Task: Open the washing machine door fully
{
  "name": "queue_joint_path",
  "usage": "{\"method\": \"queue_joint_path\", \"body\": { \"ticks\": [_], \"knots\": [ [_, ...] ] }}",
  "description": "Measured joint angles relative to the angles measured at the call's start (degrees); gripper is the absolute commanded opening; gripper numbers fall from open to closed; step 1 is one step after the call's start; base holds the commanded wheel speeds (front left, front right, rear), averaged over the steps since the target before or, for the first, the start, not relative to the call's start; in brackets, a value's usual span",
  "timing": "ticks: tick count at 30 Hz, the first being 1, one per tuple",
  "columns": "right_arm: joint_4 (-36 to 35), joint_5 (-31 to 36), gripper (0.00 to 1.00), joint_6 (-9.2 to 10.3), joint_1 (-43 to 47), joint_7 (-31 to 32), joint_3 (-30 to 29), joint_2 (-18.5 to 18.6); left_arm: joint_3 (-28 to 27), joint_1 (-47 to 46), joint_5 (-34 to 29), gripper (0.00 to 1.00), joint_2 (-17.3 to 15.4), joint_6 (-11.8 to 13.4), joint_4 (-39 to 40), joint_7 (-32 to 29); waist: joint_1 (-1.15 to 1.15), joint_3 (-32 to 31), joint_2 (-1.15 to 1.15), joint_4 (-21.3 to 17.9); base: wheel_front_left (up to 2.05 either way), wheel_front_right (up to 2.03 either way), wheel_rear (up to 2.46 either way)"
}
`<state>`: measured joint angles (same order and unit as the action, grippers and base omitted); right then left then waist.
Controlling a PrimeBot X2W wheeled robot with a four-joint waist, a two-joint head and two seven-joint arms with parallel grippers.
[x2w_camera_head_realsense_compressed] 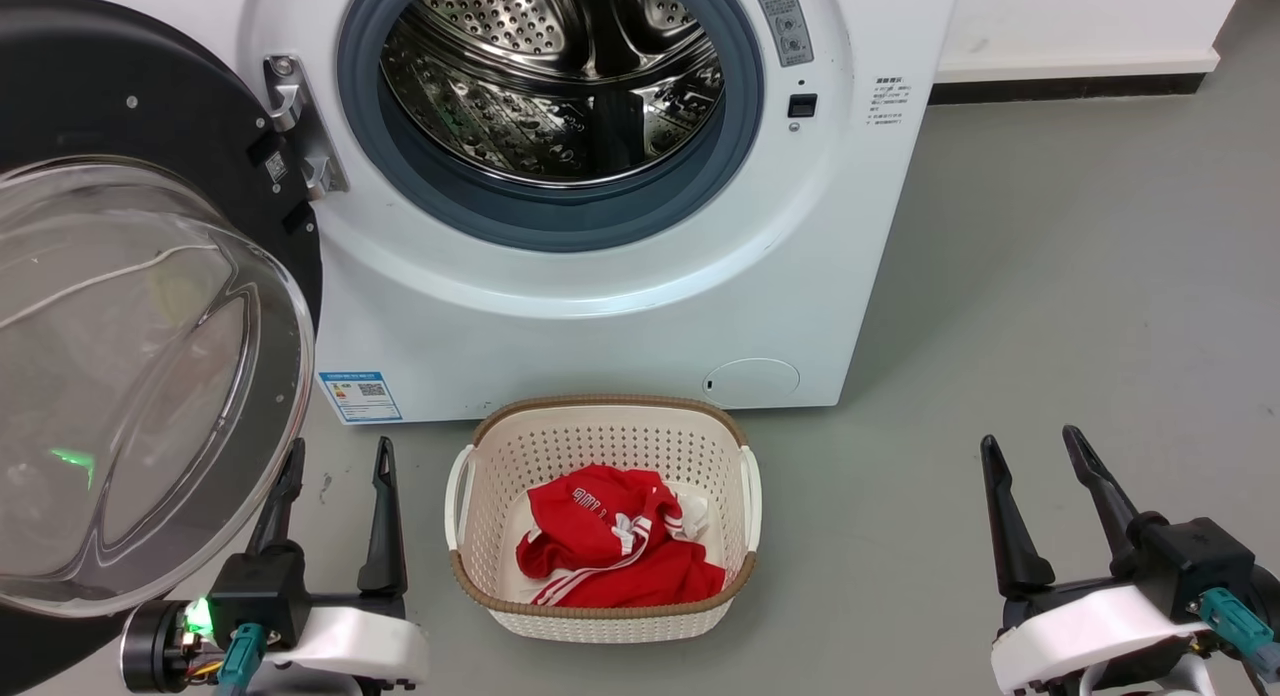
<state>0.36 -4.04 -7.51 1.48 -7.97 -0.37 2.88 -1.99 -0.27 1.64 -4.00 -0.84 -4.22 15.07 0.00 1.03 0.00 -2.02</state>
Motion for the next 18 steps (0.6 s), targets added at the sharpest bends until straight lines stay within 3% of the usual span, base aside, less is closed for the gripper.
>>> {"method": "queue_joint_path", "body": {
  "ticks": [9,10,14,18],
  "knots": [
    [0.47,-0.55,1.00,0.01,-0.01,-0.01,0.09,0.00,-0.03,-0.36,-0.05,1.00,-0.29,0.00,-0.32,0.00,0.00,0.15,0.00,-0.35,0.00,0.00,0.00],
    [0.55,-0.60,0.00,0.00,-0.01,-0.01,0.10,0.00,0.00,-0.37,-0.04,0.00,-0.29,0.00,-0.40,0.00,0.00,0.13,0.00,-0.37,0.00,0.00,0.00],
    [2.52,-0.70,0.00,0.00,0.97,0.02,0.22,-0.01,-0.02,0.83,0.20,0.00,0.16,-0.01,-2.57,-0.31,0.00,0.12,0.00,-0.39,0.00,0.00,0.00],
    [3.04,-5.08,0.00,0.00,1.35,0.45,0.31,0.01,-0.71,0.86,4.23,0.00,0.33,-0.18,-3.88,-2.00,0.00,0.09,0.00,-0.31,0.00,0.00,0.00]
  ]
}}
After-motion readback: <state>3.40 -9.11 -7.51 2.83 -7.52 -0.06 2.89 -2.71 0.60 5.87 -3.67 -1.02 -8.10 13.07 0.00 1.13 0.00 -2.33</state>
